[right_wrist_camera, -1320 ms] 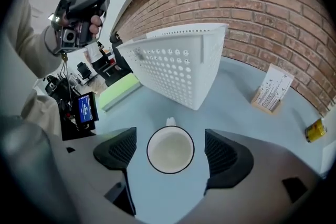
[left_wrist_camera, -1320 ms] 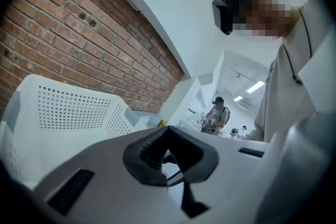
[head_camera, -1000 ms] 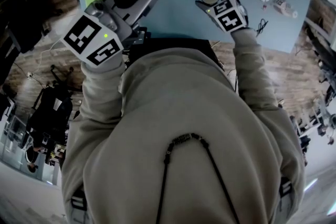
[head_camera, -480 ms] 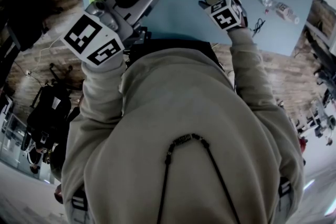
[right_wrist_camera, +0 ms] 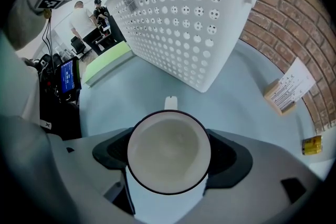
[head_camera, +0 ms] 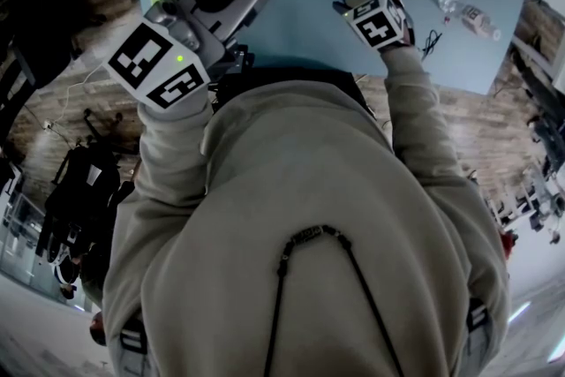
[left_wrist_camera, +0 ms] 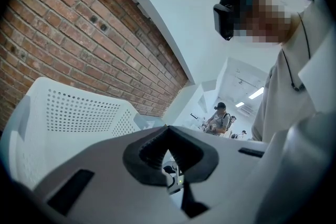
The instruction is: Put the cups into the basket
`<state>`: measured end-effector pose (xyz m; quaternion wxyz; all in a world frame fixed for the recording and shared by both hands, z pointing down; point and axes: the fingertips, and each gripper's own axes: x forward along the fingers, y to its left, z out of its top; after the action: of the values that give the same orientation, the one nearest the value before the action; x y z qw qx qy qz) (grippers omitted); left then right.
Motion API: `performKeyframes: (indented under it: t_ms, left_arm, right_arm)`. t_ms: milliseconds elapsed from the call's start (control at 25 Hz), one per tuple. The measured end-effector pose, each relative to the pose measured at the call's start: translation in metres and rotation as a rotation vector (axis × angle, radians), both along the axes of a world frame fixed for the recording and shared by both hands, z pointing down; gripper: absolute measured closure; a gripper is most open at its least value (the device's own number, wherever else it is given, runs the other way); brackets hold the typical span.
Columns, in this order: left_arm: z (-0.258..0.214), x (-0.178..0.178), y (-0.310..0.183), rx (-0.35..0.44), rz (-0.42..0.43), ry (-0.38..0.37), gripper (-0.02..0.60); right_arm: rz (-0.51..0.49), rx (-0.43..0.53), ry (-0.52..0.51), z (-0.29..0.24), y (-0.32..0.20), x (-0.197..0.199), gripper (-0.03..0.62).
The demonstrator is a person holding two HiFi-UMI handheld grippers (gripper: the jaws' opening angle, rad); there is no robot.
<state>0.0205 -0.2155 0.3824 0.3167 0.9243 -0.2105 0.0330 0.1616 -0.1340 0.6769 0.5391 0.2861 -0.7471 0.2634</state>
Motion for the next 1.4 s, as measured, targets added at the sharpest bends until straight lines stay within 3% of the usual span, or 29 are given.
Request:
performKeyframes:
  t_ms: [480, 840, 1200, 1400]
  left_arm:
    - [-0.024, 0.002, 0.0, 0.044, 0.008, 0.002, 0.584]
    - [-0.073, 0.003, -0.002, 0.134, 0.035, 0.023, 0.584]
    - [-0.085, 0.008, 0.026, 0.155, 0.069, -0.01, 0.584]
    - [-0.106, 0.003, 0.037, 0.172, 0.081, 0.017, 0.584]
  right_arm:
    - [0.016, 0.046, -0.01, -0.032, -0.01, 0.001, 0.184]
    - [0.032, 0.142, -0.039, -0.097, -0.02, 0.005, 0.184]
    - [-0.003, 0.235, -0.092, -0.161, -0.01, 0.008, 0.184]
    - [-0.047, 0.315, -0.149, -0.21, -0.008, -0.009, 0.184]
